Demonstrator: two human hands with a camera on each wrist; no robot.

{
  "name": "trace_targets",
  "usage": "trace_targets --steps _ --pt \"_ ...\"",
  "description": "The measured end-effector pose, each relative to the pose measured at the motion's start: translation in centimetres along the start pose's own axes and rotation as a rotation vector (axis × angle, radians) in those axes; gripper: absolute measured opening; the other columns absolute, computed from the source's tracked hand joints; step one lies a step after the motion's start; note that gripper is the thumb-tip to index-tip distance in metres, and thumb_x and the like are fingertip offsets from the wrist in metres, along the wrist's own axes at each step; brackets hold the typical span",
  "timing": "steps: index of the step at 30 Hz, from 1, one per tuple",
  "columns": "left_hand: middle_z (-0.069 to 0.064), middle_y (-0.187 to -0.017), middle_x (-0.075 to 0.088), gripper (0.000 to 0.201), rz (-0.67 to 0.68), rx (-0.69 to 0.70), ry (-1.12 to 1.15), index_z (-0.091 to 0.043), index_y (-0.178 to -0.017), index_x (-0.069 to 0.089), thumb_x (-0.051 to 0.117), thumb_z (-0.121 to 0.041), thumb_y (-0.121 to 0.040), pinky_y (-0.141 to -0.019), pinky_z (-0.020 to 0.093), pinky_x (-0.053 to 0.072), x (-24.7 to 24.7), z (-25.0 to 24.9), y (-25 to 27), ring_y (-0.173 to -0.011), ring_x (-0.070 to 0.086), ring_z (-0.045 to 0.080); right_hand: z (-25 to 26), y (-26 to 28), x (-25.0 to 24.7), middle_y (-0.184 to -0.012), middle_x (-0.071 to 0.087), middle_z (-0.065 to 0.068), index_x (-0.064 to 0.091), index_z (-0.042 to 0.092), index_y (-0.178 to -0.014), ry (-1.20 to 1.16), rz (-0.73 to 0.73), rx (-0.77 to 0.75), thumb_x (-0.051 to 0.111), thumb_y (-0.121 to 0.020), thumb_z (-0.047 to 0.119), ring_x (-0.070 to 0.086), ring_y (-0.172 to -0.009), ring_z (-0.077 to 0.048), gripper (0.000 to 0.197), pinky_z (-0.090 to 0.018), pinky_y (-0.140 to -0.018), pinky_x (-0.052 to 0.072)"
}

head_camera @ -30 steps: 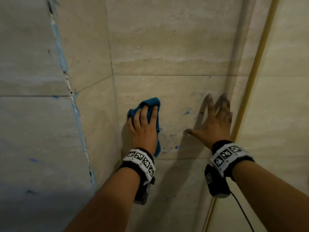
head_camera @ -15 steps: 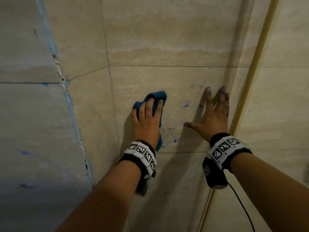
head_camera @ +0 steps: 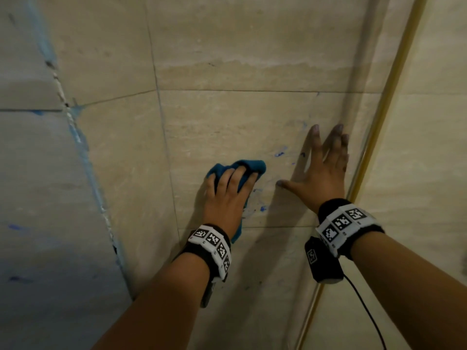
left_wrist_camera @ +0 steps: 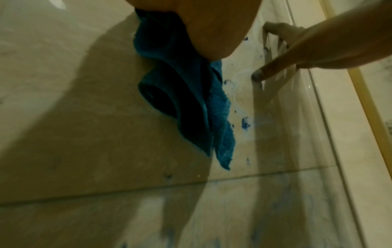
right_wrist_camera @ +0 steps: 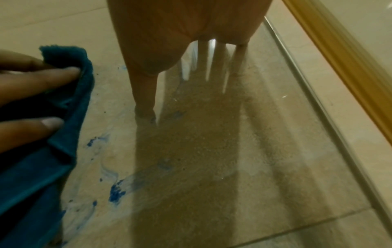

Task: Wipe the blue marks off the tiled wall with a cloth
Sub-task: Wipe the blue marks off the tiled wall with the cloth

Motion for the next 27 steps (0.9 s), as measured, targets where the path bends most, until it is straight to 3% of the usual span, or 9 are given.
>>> trace_targets --steps 6,8,12,14,17,22,27 --pt "0.01 -0.133 0.032 0.098 -0.068 -0.077 0.05 -0.024 -0.138 0.038 0.087 -0.023 -0.053 -0.098 0.054 0.043 -1.7 0.3 -3.0 -0.119 0.034 0.03 0.0 -0.1 0.2 -0.153 -0.03 -0.01 -0.03 0.039 -0.14 -0.004 0.007 0.009 0.078 -0.061 0.061 -0.025 -0.141 -0.03 0.135 -0.049 -0.115 -0.005" --pt "0.009 -0.133 0.032 0.092 -0.074 -0.059 0.066 -0.025 -0.138 0.046 0.086 -0.019 -0.055 -0.098 0.057 0.041 -1.6 -0.2 -3.4 -0.119 0.033 0.03 0.0 0.0 0.2 -0.153 -0.03 -0.011 -0.028 0.038 -0.141 -0.003 0.004 0.006 0.077 -0.061 0.061 -0.025 -0.141 -0.03 0.135 -0.049 -0.115 -0.004" --pt "0.006 -0.136 0.029 0.093 -0.026 0.034 0.047 -0.028 -0.139 0.031 0.083 -0.021 -0.062 -0.105 0.056 0.031 -0.4 -1.2 -2.1 -0.123 0.032 0.029 0.0 0.0 0.3 -0.153 -0.031 -0.011 -0.025 0.036 -0.143 -0.012 0.006 0.001 0.078 -0.061 0.061 -0.025 -0.141 -0.03 0.134 -0.05 -0.115 -0.005" --pt "0.005 -0.138 0.029 0.089 -0.006 0.099 0.056 -0.029 -0.139 0.03 0.081 -0.023 -0.066 -0.106 0.054 0.021 0.2 -1.5 -1.1 -0.125 0.031 0.029 0.0 -0.1 0.3 -0.153 -0.03 -0.011 -0.023 0.035 -0.145 -0.019 0.005 -0.001 0.078 -0.061 0.061 -0.025 -0.141 -0.03 0.134 -0.051 -0.115 -0.004" --pt "0.005 -0.138 0.03 0.088 0.011 0.13 0.056 -0.028 -0.139 0.035 0.082 -0.023 -0.064 -0.105 0.052 0.019 0.3 -1.5 -0.2 -0.125 0.032 0.028 0.0 0.0 0.3 -0.153 -0.029 -0.012 -0.022 0.034 -0.146 -0.016 0.007 -0.004 0.077 -0.062 0.061 -0.025 -0.141 -0.031 0.133 -0.052 -0.115 -0.004" --pt "0.007 -0.134 0.031 0.099 -0.025 -0.023 0.026 -0.024 -0.138 0.031 0.087 -0.029 -0.056 -0.101 0.051 0.037 -0.8 0.2 -1.8 -0.12 0.034 0.027 0.1 0.0 0.2 -0.153 -0.03 -0.012 -0.021 0.032 -0.147 -0.007 0.01 -0.003 0.077 -0.063 0.059 -0.025 -0.141 -0.032 0.132 -0.051 -0.116 -0.004" --pt "0.008 -0.132 0.032 0.08 -0.1 -0.189 0.122 -0.022 -0.137 0.05 0.085 -0.024 -0.064 -0.094 0.057 0.043 -1.9 0.9 -3.4 -0.117 0.034 0.029 0.1 0.0 0.3 -0.154 -0.028 -0.013 -0.019 0.031 -0.147 0.0 -0.001 0.0 0.078 -0.062 0.059 -0.024 -0.141 -0.031 0.132 -0.05 -0.114 -0.005"
Point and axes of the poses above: each hand's wrist, its own y-axis away from the middle knuckle, its own x-axis out of the palm, z = x × y, the point moved 8 cm from there along -y, towards the middle knuckle
